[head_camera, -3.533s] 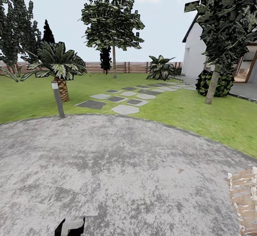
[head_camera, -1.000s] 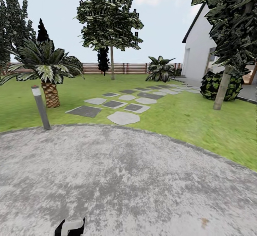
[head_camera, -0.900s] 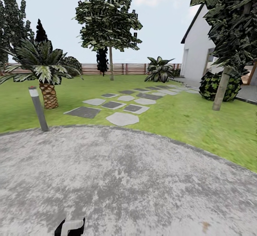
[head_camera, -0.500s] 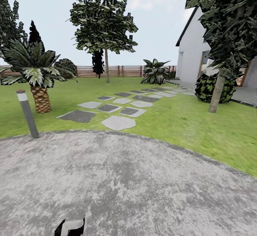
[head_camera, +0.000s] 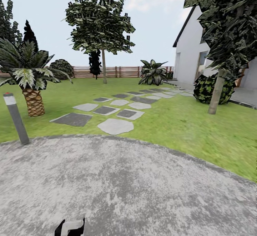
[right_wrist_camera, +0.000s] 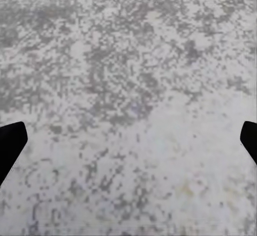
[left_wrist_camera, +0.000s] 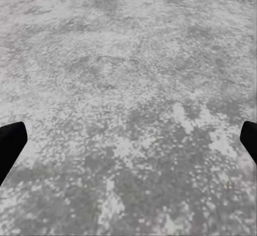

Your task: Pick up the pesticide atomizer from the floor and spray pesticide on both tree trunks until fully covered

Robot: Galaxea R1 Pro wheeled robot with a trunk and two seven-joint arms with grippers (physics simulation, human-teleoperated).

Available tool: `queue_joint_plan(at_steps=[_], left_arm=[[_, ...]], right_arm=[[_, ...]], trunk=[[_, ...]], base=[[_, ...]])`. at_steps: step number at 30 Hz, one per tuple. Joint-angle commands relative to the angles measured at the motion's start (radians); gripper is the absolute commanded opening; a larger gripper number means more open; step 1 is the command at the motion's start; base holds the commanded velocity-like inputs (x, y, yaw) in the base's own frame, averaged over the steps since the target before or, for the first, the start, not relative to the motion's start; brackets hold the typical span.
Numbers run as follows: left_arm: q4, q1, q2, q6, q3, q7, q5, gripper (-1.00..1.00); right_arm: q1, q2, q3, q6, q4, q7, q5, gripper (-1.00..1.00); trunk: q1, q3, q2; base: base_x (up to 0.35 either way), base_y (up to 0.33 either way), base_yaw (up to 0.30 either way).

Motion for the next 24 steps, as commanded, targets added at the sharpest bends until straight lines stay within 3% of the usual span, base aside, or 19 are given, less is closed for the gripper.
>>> queue_joint_plan(at_steps=[1,13,24], left_arm=[[0.001,0.000,0.000,-0.003,0.004,0.000,-0.006,1.00],[0.001,-0.001,0.000,-0.003,0.005,0.000,-0.006,1.00],[0.001,0.000,-0.001,-0.003,0.004,0.001,-0.006,1.00]], right_arm=[[0.000,0.000,-0.002,-0.002,-0.001,0.001,-0.001,1.00],[0.000,0.000,-0.001,0.000,-0.001,0.001,-0.002,1.00],[0.000,0.000,-0.003,-0.002,-0.001,0.001,-0.002,1.00]], trunk=[[0.000,0.000,0.000],[0.000,0.001,0.000],[0.000,0.001,0.000]], base=[[0.328,0.000,-0.200],[0.328,0.000,-0.219],[0.328,0.000,-0.028]])
